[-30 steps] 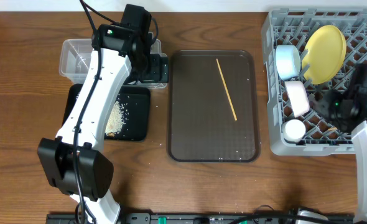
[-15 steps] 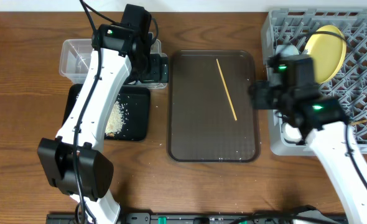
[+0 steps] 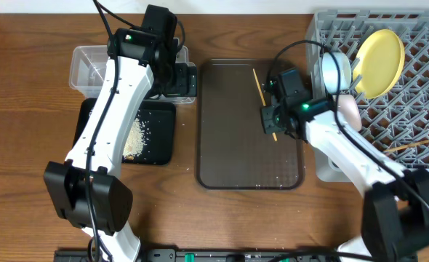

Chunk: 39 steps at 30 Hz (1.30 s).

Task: Sort waste into correct bins and load items into the dishwasher rack
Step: 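Return the right gripper to the tray and grasp the second chopstick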

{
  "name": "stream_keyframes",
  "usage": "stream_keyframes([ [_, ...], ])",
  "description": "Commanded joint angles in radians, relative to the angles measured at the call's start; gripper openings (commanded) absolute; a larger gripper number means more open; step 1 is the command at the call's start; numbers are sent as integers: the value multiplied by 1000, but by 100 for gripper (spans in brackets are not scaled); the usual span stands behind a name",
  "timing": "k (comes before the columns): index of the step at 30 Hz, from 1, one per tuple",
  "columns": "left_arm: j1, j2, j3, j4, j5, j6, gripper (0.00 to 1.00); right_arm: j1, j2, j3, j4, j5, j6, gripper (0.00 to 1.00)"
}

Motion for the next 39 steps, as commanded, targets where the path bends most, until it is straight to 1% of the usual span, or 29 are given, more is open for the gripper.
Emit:
stream_keyframes([
  [1, 3, -6, 19, -2, -12, -13, 91, 12, 57, 14, 7, 16, -26, 43],
  [3, 3, -6, 19, -3, -12, -13, 91, 14, 92, 14, 6, 16, -34, 38],
  [5, 3, -6, 19, -3, -12, -13, 91, 16, 119, 14, 4, 16, -39, 36],
  [13, 3, -6, 19, -3, -12, -13, 91, 17, 159, 14, -22, 60, -39, 33],
  [18, 3, -6, 19, -2, -12, -13, 91, 19, 162, 13, -51, 60, -40, 21],
  [25, 3, -6, 19, -2, -12, -13, 91, 36, 170, 12, -53, 60, -40, 17],
  [28, 3, -6, 19, -3, -12, -13, 91, 35, 171, 12, -54, 60, -40, 10],
  [35, 3, -6, 19, -2, -12, -13, 91, 35, 172, 12, -62, 64, -40, 11],
  [36, 3, -6, 19, -3, -12, -13, 91, 35, 172, 12, -63, 64, -39, 9],
  [37, 3, -6, 19, -2, -12, -13, 91, 35, 172, 12, -65, 64, -39, 4],
  [38, 3, -6, 19, -2, -12, -13, 91, 35, 172, 12, -69, 64, -39, 1],
  [39, 3, -6, 19, -2, -12, -13, 91, 35, 172, 11, -73, 64, -39, 1],
])
